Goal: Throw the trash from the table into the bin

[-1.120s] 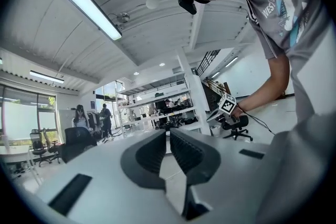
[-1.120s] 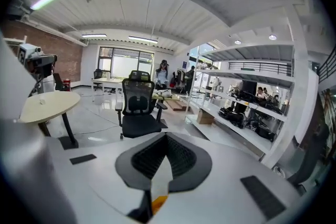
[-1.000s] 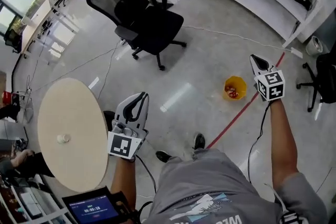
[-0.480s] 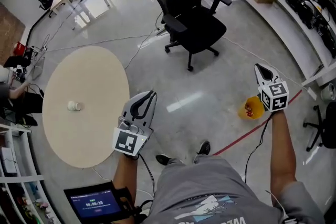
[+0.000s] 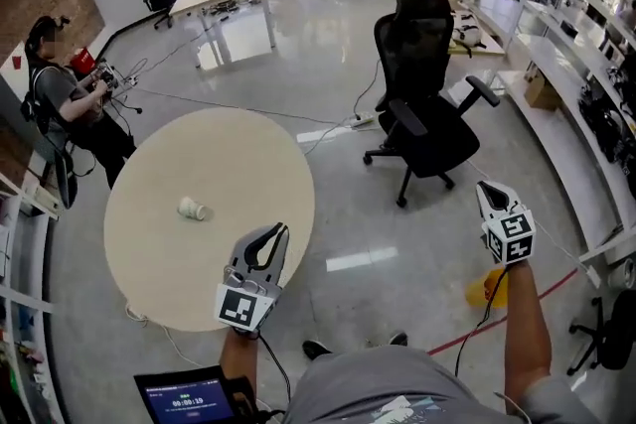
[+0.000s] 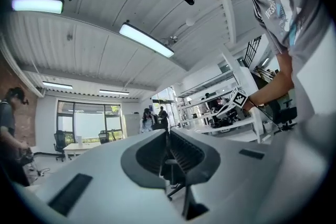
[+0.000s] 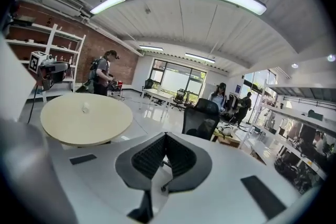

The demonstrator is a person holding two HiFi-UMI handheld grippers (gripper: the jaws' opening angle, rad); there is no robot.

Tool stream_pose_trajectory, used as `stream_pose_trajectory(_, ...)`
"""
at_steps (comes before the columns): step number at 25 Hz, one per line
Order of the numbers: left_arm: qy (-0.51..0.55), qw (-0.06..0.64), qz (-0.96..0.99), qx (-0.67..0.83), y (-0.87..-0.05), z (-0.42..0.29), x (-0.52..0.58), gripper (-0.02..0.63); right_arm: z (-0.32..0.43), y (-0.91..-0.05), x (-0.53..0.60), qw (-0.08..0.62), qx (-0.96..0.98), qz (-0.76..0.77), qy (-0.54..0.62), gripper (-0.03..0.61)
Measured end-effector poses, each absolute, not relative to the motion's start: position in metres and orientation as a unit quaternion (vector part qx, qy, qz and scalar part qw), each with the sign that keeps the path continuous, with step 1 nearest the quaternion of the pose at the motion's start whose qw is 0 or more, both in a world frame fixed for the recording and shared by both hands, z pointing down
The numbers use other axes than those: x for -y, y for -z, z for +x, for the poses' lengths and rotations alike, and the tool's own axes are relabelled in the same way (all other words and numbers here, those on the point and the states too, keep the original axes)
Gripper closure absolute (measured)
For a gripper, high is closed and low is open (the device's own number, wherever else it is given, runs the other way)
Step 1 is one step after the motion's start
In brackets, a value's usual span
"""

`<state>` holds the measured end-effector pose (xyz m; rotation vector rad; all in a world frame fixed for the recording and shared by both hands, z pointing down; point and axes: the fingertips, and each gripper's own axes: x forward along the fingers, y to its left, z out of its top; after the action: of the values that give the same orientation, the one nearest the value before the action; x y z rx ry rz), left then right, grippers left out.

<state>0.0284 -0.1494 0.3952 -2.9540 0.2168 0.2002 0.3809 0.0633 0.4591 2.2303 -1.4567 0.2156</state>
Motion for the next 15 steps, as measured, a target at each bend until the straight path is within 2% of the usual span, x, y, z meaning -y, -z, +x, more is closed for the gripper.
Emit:
stream_pose_trajectory(7,-0.066,0.092,-0.982,-0.15,-0.395,-0.114,0.234,0.548,0.27,-0.425,0.08,0.245,0.586,0.771,-0.04,0.571)
stream_pose_trajectory(15,-0.07,0.095,-0.966,-0.23,-0.409,-0.226,0.284,0.548,0.162,-0.42,0.201,0.264,0.653,0.71,-0.006,0.571)
